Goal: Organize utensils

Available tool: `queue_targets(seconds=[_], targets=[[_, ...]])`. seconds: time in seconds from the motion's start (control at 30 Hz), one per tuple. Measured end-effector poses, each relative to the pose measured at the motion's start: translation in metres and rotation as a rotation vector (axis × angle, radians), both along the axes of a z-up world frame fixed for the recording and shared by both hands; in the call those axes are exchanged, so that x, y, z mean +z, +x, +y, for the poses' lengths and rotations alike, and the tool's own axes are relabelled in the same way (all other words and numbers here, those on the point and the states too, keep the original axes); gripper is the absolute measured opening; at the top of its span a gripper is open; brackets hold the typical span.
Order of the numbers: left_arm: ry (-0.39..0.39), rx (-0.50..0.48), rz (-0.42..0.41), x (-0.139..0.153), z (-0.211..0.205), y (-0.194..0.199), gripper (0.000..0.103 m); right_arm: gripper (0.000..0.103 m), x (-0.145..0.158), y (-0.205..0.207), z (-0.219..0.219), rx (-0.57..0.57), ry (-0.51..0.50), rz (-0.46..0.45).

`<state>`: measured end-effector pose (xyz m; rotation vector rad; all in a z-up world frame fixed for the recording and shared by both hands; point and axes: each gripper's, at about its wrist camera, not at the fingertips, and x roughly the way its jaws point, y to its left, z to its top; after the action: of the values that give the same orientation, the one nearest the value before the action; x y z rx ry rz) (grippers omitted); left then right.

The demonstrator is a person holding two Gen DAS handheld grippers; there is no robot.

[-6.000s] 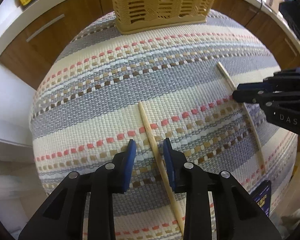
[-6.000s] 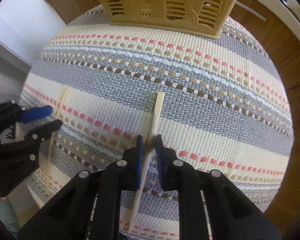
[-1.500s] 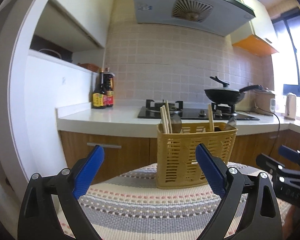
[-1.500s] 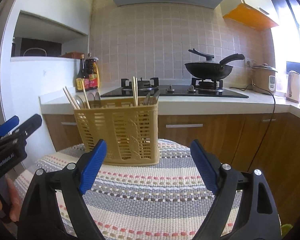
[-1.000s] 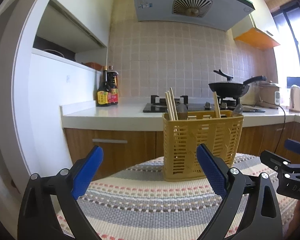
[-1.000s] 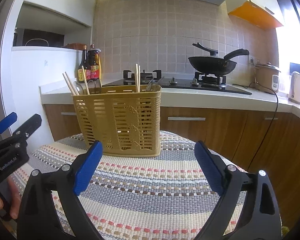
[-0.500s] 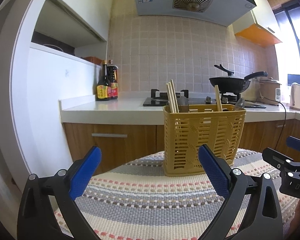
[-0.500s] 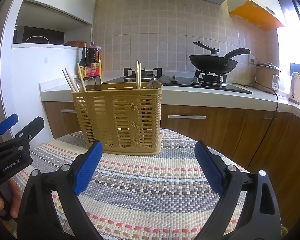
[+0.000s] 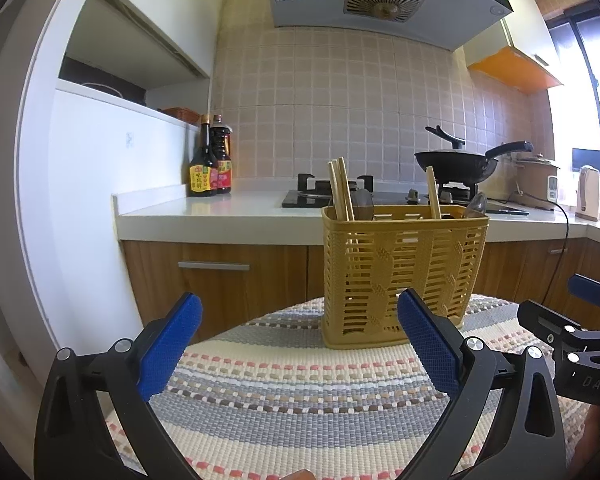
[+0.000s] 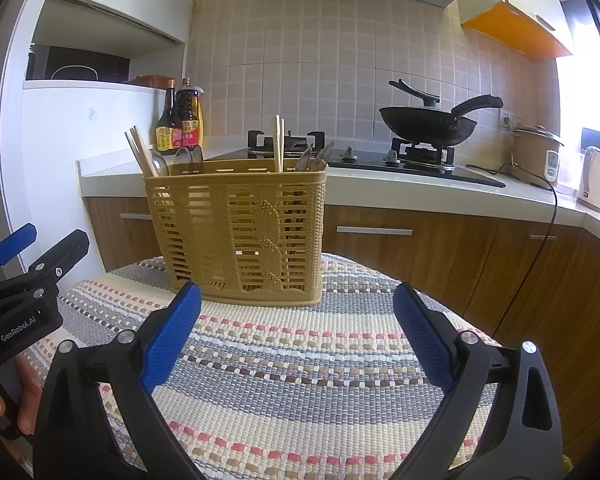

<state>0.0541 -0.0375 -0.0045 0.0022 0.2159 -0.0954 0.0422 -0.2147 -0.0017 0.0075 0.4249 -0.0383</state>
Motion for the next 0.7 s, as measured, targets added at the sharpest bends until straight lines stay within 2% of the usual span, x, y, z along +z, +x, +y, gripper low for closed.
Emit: queue_targets(seconds=[0.7], targets=[[0.008,-0.025,0.033,-0.0037,-0.0049,0.0033,0.096,0.093,-0.0033,0.0038,-0.0003,0.005,0.004,0.025]])
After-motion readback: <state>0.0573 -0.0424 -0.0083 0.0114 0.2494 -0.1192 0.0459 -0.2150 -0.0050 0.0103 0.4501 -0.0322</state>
